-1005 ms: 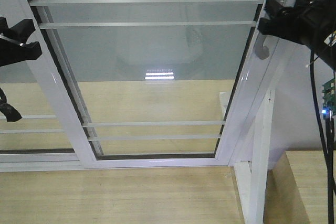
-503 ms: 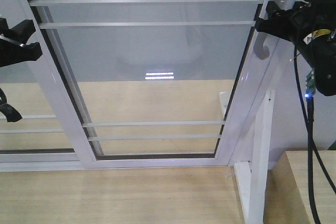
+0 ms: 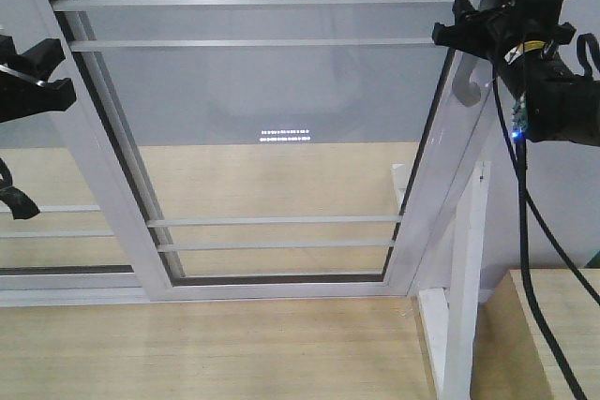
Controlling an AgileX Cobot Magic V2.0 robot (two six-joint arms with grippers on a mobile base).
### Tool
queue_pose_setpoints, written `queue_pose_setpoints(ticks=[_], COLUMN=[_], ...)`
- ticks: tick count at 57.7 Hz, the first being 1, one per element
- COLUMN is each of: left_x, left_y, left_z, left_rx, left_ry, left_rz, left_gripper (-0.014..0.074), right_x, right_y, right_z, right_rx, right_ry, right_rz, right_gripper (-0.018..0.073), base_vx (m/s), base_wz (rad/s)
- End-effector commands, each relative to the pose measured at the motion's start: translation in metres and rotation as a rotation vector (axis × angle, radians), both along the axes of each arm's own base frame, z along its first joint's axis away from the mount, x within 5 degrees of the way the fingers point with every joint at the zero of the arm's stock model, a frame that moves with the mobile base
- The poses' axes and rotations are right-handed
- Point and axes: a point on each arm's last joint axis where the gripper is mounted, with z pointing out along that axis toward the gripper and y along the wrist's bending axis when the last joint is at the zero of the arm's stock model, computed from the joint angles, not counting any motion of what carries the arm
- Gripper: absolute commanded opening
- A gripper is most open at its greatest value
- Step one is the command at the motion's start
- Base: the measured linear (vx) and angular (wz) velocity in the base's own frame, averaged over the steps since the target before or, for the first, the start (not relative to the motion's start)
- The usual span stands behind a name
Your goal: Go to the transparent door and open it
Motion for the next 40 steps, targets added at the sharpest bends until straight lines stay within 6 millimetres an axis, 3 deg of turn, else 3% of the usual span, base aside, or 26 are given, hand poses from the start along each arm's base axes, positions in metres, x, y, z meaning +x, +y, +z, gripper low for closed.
queue_pose_setpoints(ticks=[1, 18, 40], left_x=[0.0004, 0.0004, 0.0004], left_y=[-0.0015, -0.0015, -0.0015], left_z=[0.0232, 0.0232, 0.0232], left_rx=[-0.03, -0.03, -0.03], left_ry=[-0.127, -0.127, -0.127], left_rz=[-0.002, -0.002, -0.002], left_gripper=[0.0443, 0.0443, 0.0443], right_x=[0.0001, 0.0, -0.0006], right_y=[-0.0019, -0.0004, 0.0077], right_z=[0.0393, 0.0383, 0.0371], right_rx=[-0.001, -0.004, -0.032], right_ry=[-0.171, -0.16, -0.149], right_rz=[-0.004, 0.002, 0.088], right_gripper=[0.0408, 0.0158, 0.0238], base_vx=[0.0, 0.0, 0.0], base_wz=[0.0, 0.0, 0.0])
